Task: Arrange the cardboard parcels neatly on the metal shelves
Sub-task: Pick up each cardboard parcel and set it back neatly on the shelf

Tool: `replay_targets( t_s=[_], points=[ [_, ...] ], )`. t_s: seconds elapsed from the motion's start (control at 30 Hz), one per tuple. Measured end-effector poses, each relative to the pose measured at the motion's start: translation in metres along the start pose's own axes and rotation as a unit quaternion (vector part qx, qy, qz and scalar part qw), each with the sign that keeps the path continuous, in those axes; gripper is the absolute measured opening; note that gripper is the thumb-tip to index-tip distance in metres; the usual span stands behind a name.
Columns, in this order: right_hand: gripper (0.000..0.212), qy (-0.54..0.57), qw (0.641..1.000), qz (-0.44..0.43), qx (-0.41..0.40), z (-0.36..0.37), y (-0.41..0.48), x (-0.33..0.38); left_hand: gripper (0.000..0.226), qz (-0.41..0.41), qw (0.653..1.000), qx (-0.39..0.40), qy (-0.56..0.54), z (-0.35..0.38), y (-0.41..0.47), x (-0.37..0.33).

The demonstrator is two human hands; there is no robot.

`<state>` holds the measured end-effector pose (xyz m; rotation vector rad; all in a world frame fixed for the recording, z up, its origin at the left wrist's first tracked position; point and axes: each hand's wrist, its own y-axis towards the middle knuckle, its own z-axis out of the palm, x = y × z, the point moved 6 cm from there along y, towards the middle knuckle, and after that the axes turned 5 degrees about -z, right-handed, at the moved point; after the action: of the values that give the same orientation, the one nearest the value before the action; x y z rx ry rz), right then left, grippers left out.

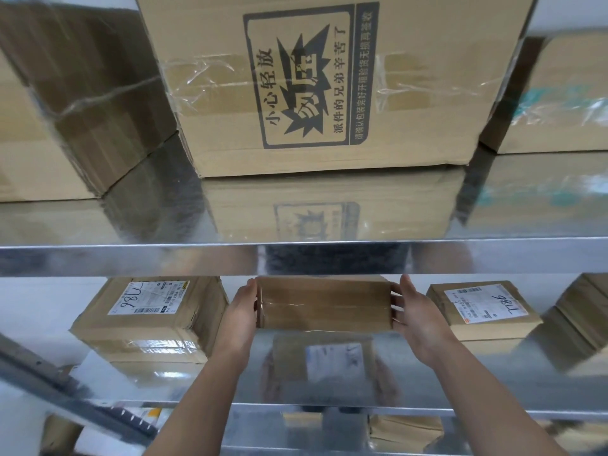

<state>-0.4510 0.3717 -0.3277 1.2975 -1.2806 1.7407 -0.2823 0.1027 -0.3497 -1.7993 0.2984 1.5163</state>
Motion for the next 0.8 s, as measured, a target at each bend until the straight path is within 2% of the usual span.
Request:
replay_targets(
  t_s=[0.1, 0.2, 0.4, 0.57, 0.8],
  points=[
    [0.056, 0.025, 1.0, 0.005, -0.001, -0.002, 0.0, -0.005, 0.059, 0.009, 1.0, 0.003, -0.002, -0.002, 0.001, 0.005],
    [0.054, 0.035, 0.999, 0.007, -0.003, -0.004, -0.002, -0.006, 0.051, 0.023, 1.0, -0.003, -0.011, -0.003, -0.005, 0.008],
    [0.048, 0.028, 1.0, 0.002, -0.014, 0.0, -0.008, -0.009, 0.048, 0.063, 0.997, -0.02, -0.03, 0.0, -0.019, 0.015],
    [0.041, 0.008, 1.0, 0.017, -0.018, 0.001, -0.014, -0.02, 0.033, 0.069, 0.996, -0.037, -0.04, 0.004, -0.035, 0.024],
    [0.046, -0.013, 0.999, 0.029, -0.036, -0.004, -0.021, -0.029, 0.04, 0.057, 0.996, -0.027, -0.055, 0.006, -0.035, 0.034]
  ],
)
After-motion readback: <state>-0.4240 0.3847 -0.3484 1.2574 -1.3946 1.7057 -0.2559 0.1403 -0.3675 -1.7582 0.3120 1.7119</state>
